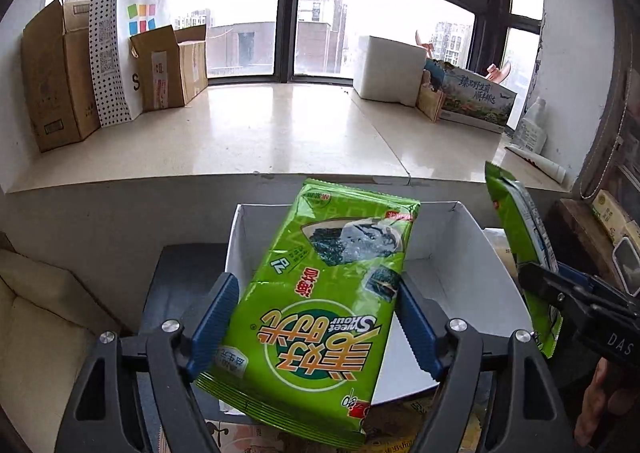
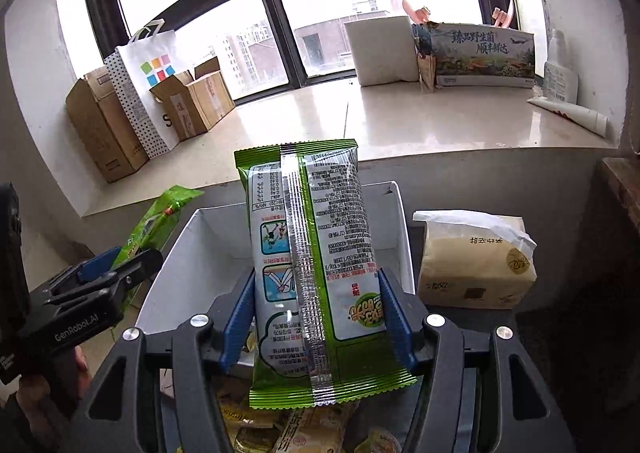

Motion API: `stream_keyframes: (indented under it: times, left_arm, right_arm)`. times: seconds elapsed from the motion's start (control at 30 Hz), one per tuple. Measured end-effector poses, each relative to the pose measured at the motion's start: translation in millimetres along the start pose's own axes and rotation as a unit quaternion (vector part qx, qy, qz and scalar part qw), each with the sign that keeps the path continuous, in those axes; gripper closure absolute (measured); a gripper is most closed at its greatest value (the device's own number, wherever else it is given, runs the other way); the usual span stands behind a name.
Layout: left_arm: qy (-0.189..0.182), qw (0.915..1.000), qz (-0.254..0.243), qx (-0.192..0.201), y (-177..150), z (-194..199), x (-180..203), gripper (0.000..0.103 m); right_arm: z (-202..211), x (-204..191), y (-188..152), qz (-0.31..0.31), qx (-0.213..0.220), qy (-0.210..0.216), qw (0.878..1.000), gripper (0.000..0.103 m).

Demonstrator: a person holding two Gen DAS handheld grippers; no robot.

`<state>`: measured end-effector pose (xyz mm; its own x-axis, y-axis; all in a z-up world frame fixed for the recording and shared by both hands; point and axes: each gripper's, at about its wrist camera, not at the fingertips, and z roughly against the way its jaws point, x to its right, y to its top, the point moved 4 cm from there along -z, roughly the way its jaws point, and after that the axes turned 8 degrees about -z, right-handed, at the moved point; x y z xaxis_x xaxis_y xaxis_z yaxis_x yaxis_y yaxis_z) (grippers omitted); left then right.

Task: Organize snacks
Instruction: 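Carry both packs into the white box and open both grippers, then withdraw both grippers from the box toward the remaining snacks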

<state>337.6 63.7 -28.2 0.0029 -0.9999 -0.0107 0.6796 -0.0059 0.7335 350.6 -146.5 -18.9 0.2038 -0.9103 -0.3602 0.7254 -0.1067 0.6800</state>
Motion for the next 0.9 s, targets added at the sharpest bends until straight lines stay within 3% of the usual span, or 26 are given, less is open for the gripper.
stream_keyframes:
  times: [0.03,0.1,0.13,0.2,0.5,0.63,0.77,0.9]
  left_arm:
    - [0.008,0.9998,-0.005,-0.017,-0.7,-10.9,-0.4,0.018]
    - [0.029,0.9992,0.006,-0.028,-5.1,-21.3,-6.9,0.015]
    - [0.024,0.9992,0.017,-0.028,-9.6,-23.4,-11.3,0.008]
    - [0.013,0.9992,0.026,-0.029,-16.7,-24.8,-16.5,0.004]
    - [0.034,0.9993,0.006,-0.015,-27.8,4.8,-22.7,0.004]
    - [0.015,0.9999,0.003,0.002,-28.0,33.6,-20.1,0.004]
    - [0.015,0.9992,-0.017,0.032,-35.7,76.3,-14.7,0.002]
    - [-0.019,0.9977,-0.020,0.062,-53.7,119.7,-8.7,0.001]
  right_arm:
    - [-6.6,2.9,4.5,-0.009,-0.002,-0.002,1.000,0.029]
    - [-20.5,7.9,9.2,-0.015,-0.024,-0.015,1.000,0.006]
    - [-24.2,11.1,9.6,-0.021,-0.033,-0.022,0.999,0.005]
    - [-23.5,16.3,7.8,-0.032,-0.036,-0.018,0.999,0.001]
    - [3.9,25.4,2.6,-0.048,-0.014,0.003,0.999,0.000]
    - [27.0,13.2,2.1,-0.039,-0.009,0.022,0.999,0.000]
    - [70.8,-6.2,-9.6,-0.001,0.041,0.050,0.998,0.000]
    - [107.0,-22.5,-33.6,0.039,0.071,0.052,0.995,0.000]
